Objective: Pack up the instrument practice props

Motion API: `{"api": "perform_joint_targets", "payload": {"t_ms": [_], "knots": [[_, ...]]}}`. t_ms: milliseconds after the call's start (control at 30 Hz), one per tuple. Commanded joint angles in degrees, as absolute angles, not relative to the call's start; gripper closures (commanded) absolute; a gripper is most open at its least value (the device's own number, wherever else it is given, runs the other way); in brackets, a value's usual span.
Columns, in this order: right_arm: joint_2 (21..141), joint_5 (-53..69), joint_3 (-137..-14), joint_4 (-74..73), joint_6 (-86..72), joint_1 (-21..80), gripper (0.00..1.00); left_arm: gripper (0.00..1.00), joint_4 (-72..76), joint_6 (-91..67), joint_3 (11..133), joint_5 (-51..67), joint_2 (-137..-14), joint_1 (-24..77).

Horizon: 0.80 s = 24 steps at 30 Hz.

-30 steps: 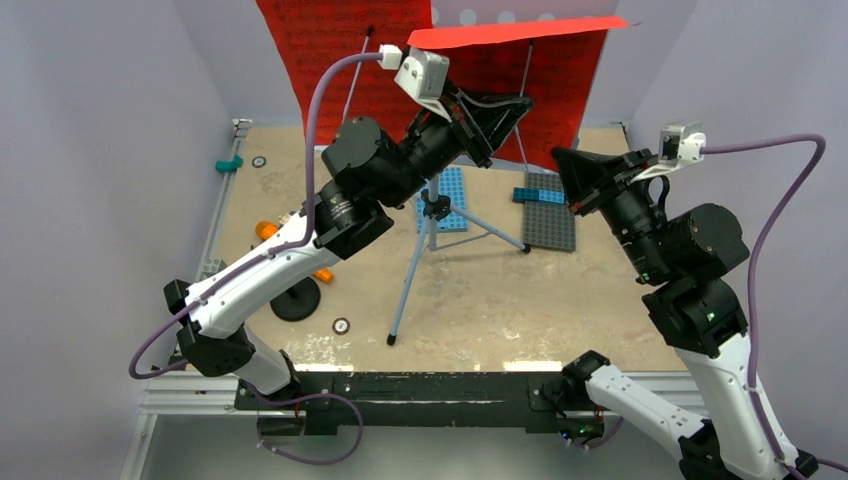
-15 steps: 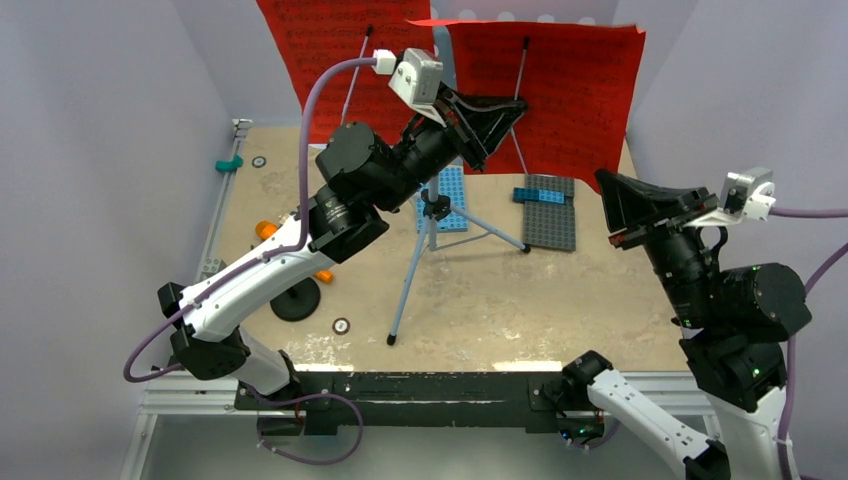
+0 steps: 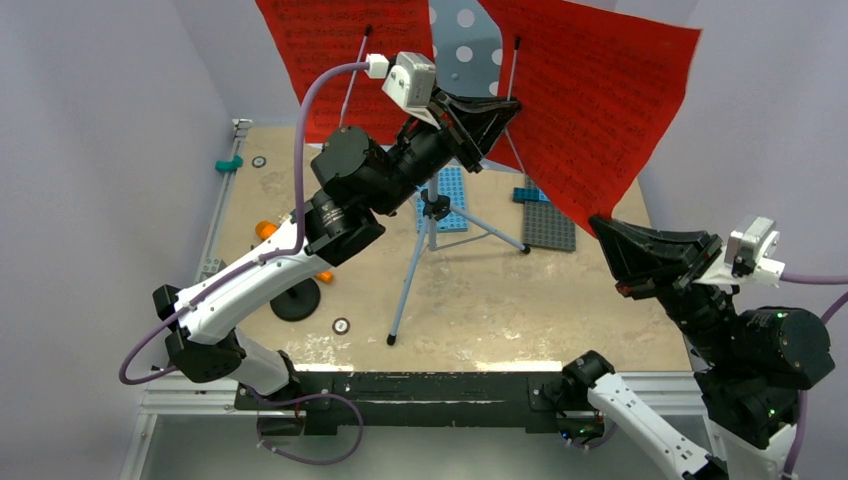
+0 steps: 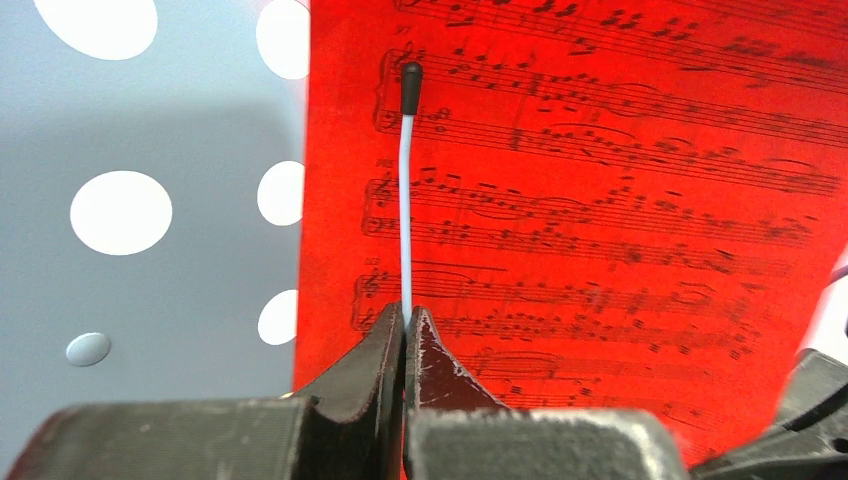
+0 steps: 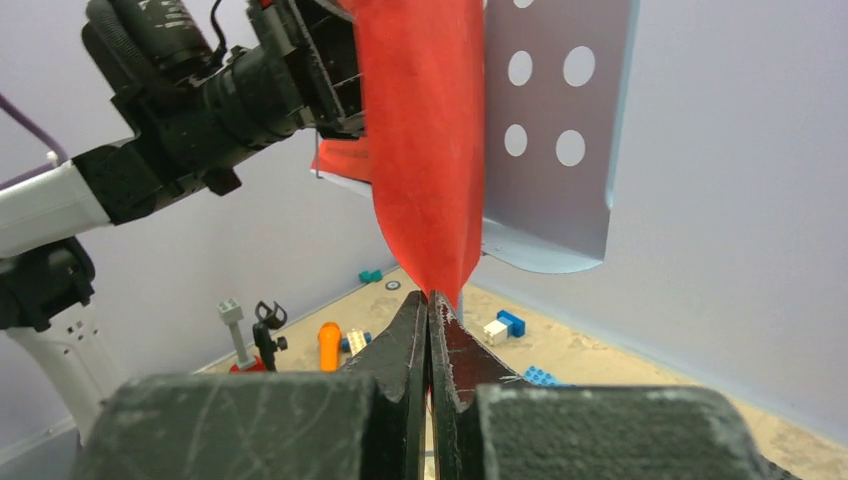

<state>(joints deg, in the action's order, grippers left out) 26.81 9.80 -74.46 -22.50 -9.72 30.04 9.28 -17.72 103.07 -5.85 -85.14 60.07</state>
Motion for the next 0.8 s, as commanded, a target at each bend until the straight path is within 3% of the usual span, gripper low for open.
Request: {"api": "perform_joint_targets", "payload": {"t_ms": [0,767], "knots": [[22.9,14.4,-75.7,-24.1,-7.0,30.5,1.00,1.00,10.5,-15.4,102.6,-8.5,-82.8,59.8],[15.9,23.3,-79.9,-27.4,-2.1,30.5,1.00,1.00,11.7,-14.0,100.2,-11.6,-82.5,59.8]]}}
